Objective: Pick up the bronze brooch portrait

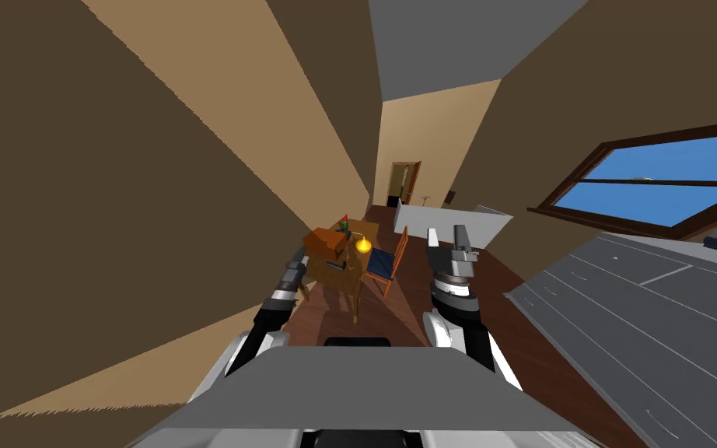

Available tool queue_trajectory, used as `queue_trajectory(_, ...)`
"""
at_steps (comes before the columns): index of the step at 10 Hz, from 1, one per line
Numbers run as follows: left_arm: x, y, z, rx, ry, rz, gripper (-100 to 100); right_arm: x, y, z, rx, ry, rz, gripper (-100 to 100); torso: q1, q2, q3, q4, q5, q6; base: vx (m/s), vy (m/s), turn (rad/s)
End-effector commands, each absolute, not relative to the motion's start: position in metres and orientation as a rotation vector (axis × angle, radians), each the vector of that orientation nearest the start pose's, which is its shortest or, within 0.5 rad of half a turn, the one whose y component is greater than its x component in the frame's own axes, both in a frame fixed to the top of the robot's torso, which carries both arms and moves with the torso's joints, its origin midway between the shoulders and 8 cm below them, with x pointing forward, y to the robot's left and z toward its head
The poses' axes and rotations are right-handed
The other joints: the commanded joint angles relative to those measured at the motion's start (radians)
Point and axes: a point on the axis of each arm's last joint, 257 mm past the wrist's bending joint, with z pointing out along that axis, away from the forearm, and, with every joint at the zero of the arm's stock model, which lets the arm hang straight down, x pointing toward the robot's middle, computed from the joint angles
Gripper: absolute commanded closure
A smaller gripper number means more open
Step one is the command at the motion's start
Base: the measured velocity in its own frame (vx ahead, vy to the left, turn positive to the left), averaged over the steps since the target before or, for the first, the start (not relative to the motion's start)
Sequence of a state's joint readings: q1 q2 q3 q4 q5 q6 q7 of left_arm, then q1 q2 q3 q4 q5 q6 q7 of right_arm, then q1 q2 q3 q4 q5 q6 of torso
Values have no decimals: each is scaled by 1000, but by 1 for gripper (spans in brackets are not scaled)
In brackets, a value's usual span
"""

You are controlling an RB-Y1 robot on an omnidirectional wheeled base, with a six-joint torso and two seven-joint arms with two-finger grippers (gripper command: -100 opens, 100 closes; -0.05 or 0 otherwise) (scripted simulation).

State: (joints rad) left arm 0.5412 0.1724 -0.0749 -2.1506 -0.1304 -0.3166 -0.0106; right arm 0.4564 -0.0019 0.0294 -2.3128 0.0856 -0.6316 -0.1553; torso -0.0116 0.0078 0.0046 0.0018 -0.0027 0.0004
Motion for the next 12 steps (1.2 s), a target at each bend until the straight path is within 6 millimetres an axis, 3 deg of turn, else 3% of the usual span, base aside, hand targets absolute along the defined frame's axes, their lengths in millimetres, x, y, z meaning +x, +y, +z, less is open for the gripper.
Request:
queue_trajectory(1,384,248,-114,-726,1113,-1141,-100,317,-246,73,489,496,1486,0,0,0,0,0,0,0,-59,-118,-35)
queue_trajectory(4,385,243,-168,-736,1262,-1093,-100,317,-246,73,489,496,1486,0,4,-3,-2,-1,1,0,-48,-137,-156)
queue_trajectory(5,385,243,-170,-739,1265,-1091,-100,317,-246,73,489,496,1486,0,1,-3,-2,-1,0,0,-73,-146,-41)
queue_trajectory(7,383,241,-206,-734,1368,-1051,-100,317,-246,73,489,496,1486,0,3,-1,-1,0,1,0,-84,-160,-146)
queue_trajectory(8,382,242,-212,-742,1377,-1045,-100,317,-246,73,489,496,1486,0,1,-1,-1,0,0,0,-44,-113,-74)
queue_trajectory(11,372,246,-274,-725,1551,-958,-100,317,-247,73,489,496,1486,0,4,-4,-3,-1,1,0,-21,-134,-184)
queue_trajectory(12,371,248,-279,-731,1559,-953,-100,317,-247,73,489,496,1486,0,2,-4,-3,-1,0,0,-10,-115,-42)
